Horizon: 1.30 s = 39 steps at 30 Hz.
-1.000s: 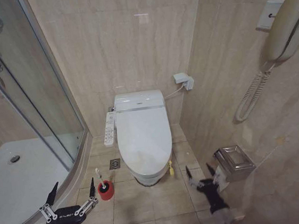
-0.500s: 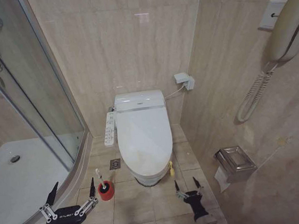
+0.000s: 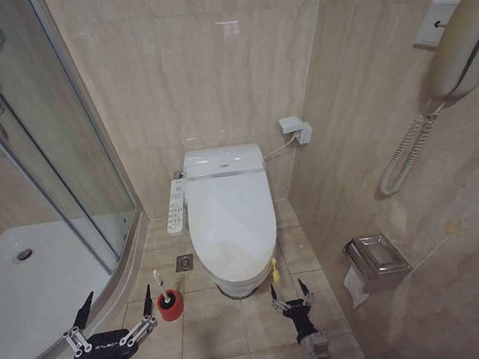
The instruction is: Open the toilet lid, clean the toilet bowl with a toilet brush, close the toilet lid, and flush.
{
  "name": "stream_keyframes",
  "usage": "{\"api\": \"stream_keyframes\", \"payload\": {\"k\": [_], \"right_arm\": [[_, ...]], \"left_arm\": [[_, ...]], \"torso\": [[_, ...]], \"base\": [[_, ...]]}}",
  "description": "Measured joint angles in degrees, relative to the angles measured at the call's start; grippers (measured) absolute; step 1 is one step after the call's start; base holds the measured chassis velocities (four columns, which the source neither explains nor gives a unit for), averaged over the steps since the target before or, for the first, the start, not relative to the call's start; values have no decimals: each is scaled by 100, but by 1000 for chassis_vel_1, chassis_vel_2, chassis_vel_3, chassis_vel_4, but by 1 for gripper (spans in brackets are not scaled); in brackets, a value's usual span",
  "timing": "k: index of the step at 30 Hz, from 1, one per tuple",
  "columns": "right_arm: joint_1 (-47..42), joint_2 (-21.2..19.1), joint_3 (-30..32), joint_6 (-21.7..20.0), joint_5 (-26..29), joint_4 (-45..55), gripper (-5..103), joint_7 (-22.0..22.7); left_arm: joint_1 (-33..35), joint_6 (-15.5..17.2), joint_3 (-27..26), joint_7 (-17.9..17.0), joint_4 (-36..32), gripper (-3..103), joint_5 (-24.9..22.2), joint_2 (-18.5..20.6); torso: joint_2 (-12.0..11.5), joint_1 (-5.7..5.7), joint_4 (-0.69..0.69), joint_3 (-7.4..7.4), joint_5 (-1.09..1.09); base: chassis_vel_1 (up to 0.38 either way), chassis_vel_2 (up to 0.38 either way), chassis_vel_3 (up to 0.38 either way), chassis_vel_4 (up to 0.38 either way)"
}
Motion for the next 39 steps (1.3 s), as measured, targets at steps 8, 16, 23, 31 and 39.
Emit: {"api": "stream_keyframes", "payload": {"k": [8, 16, 23, 31, 39], "right_arm": [[255, 65, -9, 169, -46, -410, 100, -2], [733, 203, 58, 358, -246, -1070, 100, 10], [955, 230, 119, 446, -325, -1368, 100, 47], [998, 222, 130, 518, -334, -1457, 89, 50], [998, 173, 125, 579, -280, -1464, 62, 2]], "left_arm": [[0, 0, 0, 0, 0, 100, 0, 0], [0, 0, 0, 0, 0, 100, 0, 0], [0, 0, 0, 0, 0, 100, 0, 0], [0, 0, 0, 0, 0, 100, 0, 0], [0, 0, 0, 0, 0, 100, 0, 0]], "torso": [[0, -1, 0, 0, 1], [0, -1, 1, 0, 1], [0, -1, 0, 0, 1], [0, -1, 0, 0, 1], [0, -1, 0, 0, 1]], "base": [[0, 0, 0, 0], [0, 0, 0, 0], [0, 0, 0, 0], [0, 0, 0, 0], [0, 0, 0, 0]]}}
